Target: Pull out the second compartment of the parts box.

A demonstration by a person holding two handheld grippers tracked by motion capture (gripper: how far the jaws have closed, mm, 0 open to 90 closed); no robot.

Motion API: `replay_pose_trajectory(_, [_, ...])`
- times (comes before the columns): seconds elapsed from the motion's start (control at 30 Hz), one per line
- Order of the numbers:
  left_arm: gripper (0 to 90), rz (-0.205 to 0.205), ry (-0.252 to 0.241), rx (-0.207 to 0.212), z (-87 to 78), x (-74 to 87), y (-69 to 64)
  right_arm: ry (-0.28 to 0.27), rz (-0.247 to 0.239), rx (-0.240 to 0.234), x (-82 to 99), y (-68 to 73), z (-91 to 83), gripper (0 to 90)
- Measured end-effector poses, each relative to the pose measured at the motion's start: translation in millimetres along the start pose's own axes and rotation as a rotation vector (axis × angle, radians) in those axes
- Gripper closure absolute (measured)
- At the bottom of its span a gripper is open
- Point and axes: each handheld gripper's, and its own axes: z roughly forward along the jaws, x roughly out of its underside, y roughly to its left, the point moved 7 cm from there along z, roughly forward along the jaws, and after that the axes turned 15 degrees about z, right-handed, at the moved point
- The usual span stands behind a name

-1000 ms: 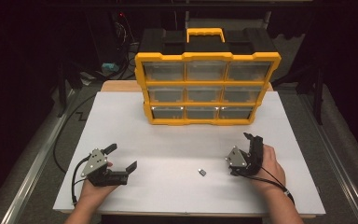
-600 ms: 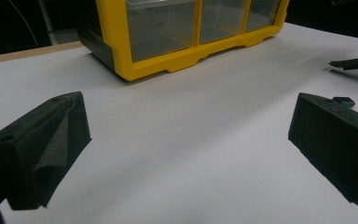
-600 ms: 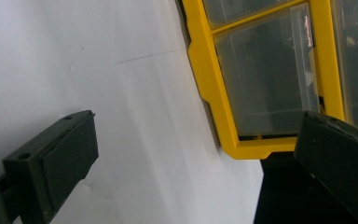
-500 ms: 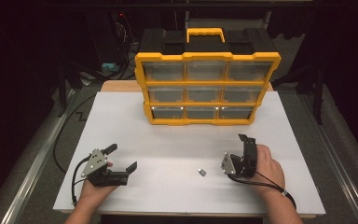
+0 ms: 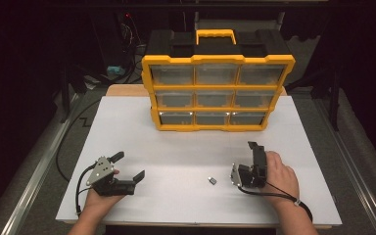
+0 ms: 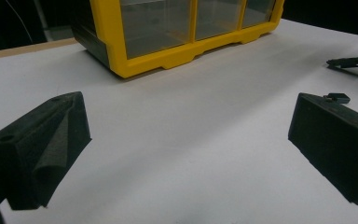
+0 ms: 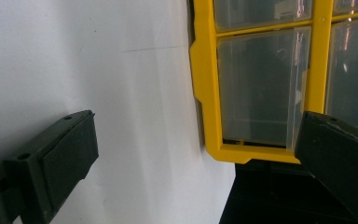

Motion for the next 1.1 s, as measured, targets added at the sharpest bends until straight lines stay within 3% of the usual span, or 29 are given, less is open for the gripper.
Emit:
replay_pose_trajectory(0.33, [0.3, -0.022, 0.010, 0.003, 1.8, 0.8, 1.6, -0.021, -0.004, 0.031, -9.4, 1.0, 0.8, 9.7])
replay_pose_trajectory(0.8, [0.3, -0.014, 0.001, 0.023, 1.7, 0.1, -1.4, -0.068, 0.003, 0.075, -33.8, 1.4, -0.5, 23.7])
replay_pose_trajectory(1.1, [0.3, -0.013, -0.011, 0.029, 2.6, -1.8, -3.3, -0.081, 0.013, 0.106, -54.5, 0.0, 5.1, 27.5])
